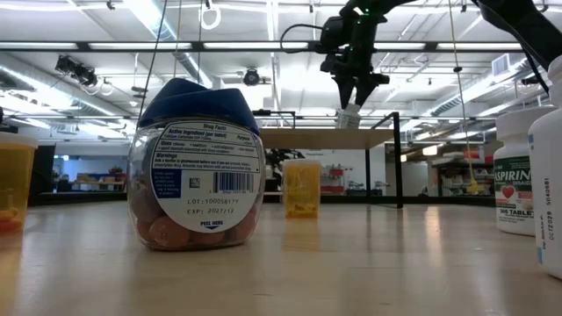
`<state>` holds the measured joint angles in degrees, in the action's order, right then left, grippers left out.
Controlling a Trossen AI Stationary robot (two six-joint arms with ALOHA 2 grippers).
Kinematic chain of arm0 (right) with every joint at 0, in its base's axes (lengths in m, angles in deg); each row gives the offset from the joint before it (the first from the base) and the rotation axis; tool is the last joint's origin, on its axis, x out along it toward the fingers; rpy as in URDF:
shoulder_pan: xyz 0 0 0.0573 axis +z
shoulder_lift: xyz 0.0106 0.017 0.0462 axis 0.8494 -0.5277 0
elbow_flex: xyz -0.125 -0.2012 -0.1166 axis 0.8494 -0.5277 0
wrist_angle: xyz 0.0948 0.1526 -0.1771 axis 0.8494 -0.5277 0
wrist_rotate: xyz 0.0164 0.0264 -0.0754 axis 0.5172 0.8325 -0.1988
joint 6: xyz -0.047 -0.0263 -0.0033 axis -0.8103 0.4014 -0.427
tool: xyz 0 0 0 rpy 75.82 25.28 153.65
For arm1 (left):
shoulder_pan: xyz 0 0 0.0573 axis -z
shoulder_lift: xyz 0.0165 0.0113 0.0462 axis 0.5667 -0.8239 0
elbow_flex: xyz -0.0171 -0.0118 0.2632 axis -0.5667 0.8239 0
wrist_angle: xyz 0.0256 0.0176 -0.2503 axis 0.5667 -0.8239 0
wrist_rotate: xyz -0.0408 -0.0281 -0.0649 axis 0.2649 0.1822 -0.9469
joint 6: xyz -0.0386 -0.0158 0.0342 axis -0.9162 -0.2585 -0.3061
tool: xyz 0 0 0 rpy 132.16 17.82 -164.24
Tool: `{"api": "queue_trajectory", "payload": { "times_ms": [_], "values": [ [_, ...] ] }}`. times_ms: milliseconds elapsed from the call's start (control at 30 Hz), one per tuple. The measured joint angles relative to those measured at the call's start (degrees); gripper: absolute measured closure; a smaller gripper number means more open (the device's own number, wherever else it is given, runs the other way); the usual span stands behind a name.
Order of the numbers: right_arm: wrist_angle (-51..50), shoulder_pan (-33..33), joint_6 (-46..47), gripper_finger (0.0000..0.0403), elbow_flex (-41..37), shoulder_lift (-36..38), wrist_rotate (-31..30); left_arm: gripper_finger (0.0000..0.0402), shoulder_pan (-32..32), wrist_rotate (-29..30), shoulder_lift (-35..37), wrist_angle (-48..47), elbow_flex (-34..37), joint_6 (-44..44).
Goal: Pick and place medicine bottles onto shelf by color
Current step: Put the top white and blue medicine bottle on the shelf
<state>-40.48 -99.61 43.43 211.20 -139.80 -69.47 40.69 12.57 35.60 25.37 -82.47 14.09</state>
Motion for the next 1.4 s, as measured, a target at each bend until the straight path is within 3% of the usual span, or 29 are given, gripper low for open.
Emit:
{"api": "queue_trajectory", "payload": {
  "times_ms": [1400],
  "values": [
    [-0.86,0.0,3.56,0.0182,0.0,0.0,0.87,0.0092,0.09,-0.12,0.0,0.0,0.0,-0.04]
  ]
}}
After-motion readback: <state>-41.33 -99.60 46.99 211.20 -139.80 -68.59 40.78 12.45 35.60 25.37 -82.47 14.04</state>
